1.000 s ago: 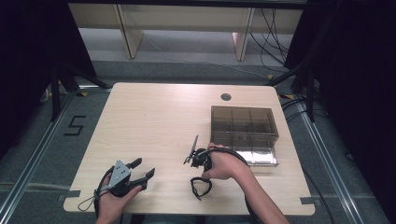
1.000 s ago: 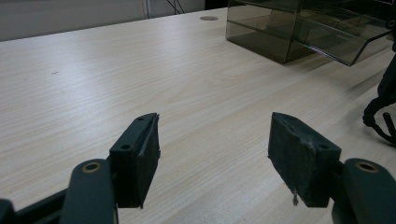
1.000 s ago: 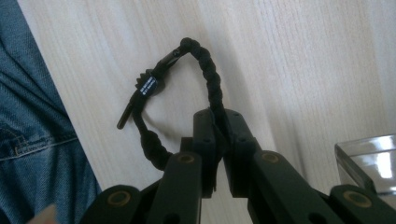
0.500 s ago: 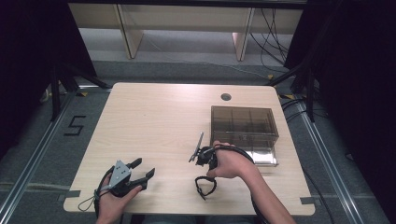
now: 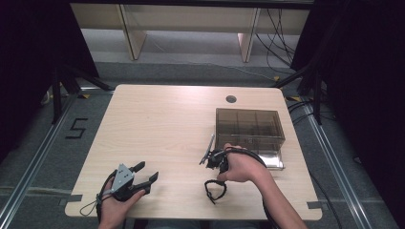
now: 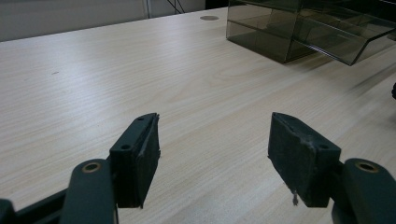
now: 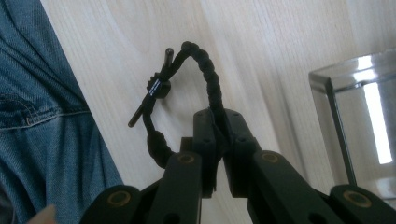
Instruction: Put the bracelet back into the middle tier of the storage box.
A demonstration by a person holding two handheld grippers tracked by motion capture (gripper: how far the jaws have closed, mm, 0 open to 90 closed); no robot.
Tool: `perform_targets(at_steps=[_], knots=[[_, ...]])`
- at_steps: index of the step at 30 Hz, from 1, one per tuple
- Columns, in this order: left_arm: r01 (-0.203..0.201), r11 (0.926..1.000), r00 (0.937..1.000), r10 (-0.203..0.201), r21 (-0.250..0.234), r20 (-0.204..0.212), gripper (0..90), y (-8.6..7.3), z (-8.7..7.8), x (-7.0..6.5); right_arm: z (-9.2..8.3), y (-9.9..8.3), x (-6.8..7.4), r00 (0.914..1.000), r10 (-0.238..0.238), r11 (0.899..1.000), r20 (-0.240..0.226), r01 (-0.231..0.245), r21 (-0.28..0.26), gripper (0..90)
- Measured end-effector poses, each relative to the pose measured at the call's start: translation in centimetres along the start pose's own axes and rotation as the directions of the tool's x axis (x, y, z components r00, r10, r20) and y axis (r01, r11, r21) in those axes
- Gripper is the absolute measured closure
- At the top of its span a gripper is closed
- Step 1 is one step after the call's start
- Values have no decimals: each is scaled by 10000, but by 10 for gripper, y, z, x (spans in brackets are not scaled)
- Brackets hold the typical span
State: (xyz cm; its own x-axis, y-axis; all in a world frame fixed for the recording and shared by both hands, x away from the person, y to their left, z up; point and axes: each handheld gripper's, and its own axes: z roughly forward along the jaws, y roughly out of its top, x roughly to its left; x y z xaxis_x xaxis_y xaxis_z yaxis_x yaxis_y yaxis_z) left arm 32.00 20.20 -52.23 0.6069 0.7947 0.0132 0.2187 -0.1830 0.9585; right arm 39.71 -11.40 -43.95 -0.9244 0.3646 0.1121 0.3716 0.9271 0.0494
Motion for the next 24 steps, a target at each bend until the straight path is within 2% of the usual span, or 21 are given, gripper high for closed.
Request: perform_targets(at_steps=[1, 4, 5, 6, 8, 13, 14, 15, 20, 22, 24], knots=[[-3, 10000, 10000, 3, -2, 0, 335, 0, 0, 0, -1, -1, 1, 9998, 220, 9998, 31, -220, 24, 855], [15, 10000, 10000, -15, 1, 2, 335, 0, 0, 0, -1, -5, -2, 10000, 30, 10000, -30, -30, -32, 855], [8, 10000, 10000, -8, -5, 6, 335, 0, 0, 0, -2, -6, -1, 9996, 281, 9996, -17, -281, 72, 855], [2, 10000, 10000, -2, 36, 3, 335, 0, 0, 0, -1, -7, -2, 9999, 126, 9999, -8, -126, 13, 855], [53, 10000, 10000, -53, 45, -16, 335, 0, 0, 0, -3, -9, -2, 9995, 316, 9995, -18, -316, 46, 855], [4, 10000, 10000, -4, 1, 8, 335, 0, 0, 0, -5, -14, -5, 9996, 271, 9996, -80, -271, 35, 855], [66, 10000, 10000, -66, 53, -25, 336, 0, 0, 0, -5, -15, -4, 9992, 401, 9992, -20, -401, 54, 855], [17, 10000, 10000, -17, 4, 5, 335, 0, 0, 0, -5, -16, -6, 9996, 265, 9996, -35, -265, -3, 855], [8, 10000, 10000, -8, 14, -13, 336, 0, 0, 0, -6, -21, -8, 9994, 350, 9994, -79, -351, -10, 855], [3, 10000, 10000, -3, 18, -13, 336, 0, 0, 0, -7, -24, -8, 9986, 523, 9986, -61, -523, 14, 855], [25, 10000, 10000, -25, 15, -15, 336, 0, 0, 0, -7, -27, -9, 9990, 436, 9990, -128, -436, -25, 855]])
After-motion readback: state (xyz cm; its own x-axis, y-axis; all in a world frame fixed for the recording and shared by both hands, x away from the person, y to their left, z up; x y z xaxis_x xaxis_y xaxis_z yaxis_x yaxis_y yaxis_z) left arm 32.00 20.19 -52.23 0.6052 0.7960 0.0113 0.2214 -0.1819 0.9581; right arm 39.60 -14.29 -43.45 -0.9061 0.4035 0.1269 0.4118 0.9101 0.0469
